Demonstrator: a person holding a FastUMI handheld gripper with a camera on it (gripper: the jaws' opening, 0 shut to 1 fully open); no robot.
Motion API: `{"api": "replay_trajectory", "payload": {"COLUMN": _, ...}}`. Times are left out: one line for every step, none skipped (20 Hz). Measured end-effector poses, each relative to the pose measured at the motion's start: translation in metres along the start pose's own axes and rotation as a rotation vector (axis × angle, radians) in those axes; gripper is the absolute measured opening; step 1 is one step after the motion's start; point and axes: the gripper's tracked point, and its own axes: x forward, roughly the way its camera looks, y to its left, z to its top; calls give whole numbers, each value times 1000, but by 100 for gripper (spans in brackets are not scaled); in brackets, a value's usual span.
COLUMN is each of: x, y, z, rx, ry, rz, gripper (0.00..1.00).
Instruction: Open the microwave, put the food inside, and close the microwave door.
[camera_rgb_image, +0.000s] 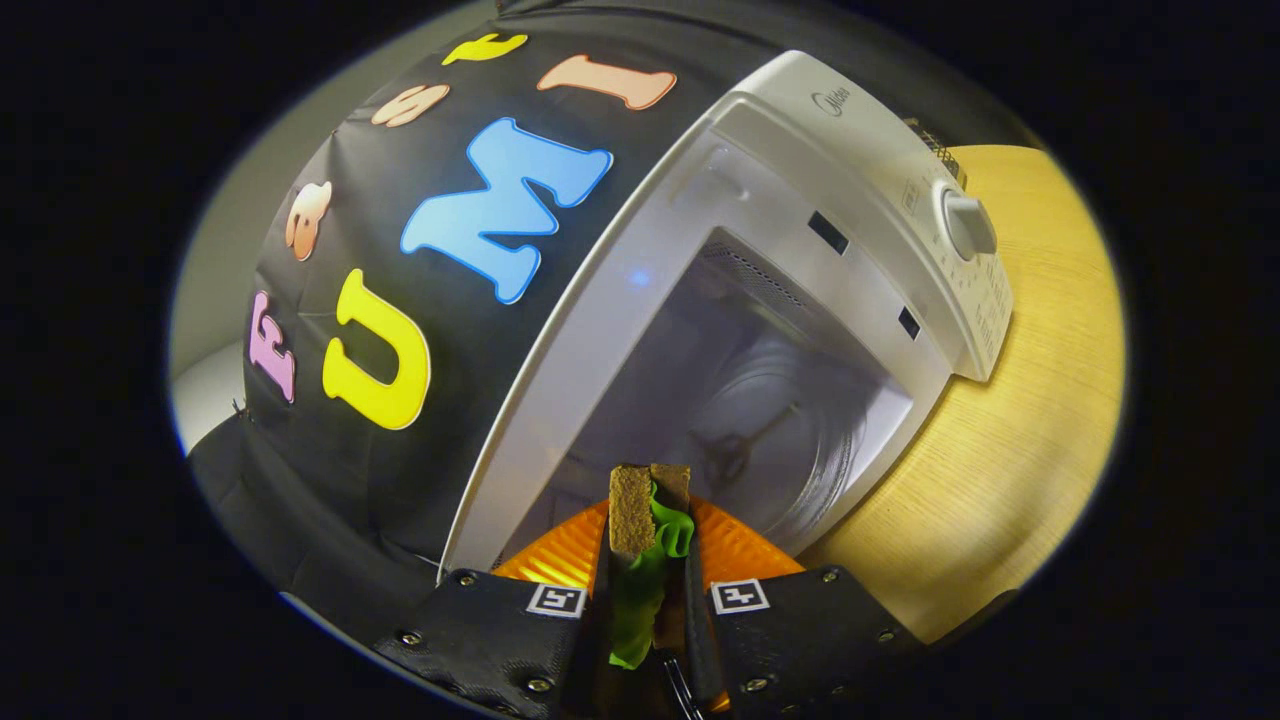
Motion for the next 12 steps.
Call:
{"api": "replay_trajectory", "payload": {"x": 4, "y": -3, "z": 0, "rx": 17, "ry": -11, "rz": 1, "gripper": 31}}
{"api": "replay_trajectory", "payload": {"x": 8, "y": -6, "z": -1, "rx": 37, "ry": -19, "rz": 1, "gripper": 31}}
{"api": "replay_trajectory", "payload": {"x": 12, "y": -9, "z": -4, "rx": 55, "ry": -28, "rz": -3, "gripper": 31}}
{"api": "replay_trajectory", "payload": {"x": 16, "y": -13, "z": -5, "rx": 71, "ry": -37, "rz": -10, "gripper": 31}}
{"api": "replay_trajectory", "payload": {"x": 20, "y": -17, "z": -7, "rx": 85, "ry": -44, "rz": -16, "gripper": 31}}
{"api": "replay_trajectory", "payload": {"x": 25, "y": -20, "z": -9, "rx": 97, "ry": -52, "rz": -19, "gripper": 31}}
{"api": "replay_trajectory", "payload": {"x": 30, "y": -23, "z": -10, "rx": 109, "ry": -61, "rz": -21, "gripper": 31}}
{"api": "replay_trajectory", "payload": {"x": 34, "y": -25, "z": -10, "rx": 122, "ry": -73, "rz": -26, "gripper": 31}}
{"api": "replay_trajectory", "payload": {"x": 39, "y": -28, "z": -10, "rx": 128, "ry": -88, "rz": -36, "gripper": 31}}
{"api": "replay_trajectory", "payload": {"x": 43, "y": -30, "z": -8, "rx": 131, "ry": -103, "rz": -46, "gripper": 31}}
{"api": "replay_trajectory", "payload": {"x": 47, "y": -32, "z": -7, "rx": 136, "ry": -119, "rz": -53, "gripper": 31}}
{"api": "replay_trajectory", "payload": {"x": 52, "y": -34, "z": -5, "rx": 151, "ry": -134, "rz": -57, "gripper": 31}}
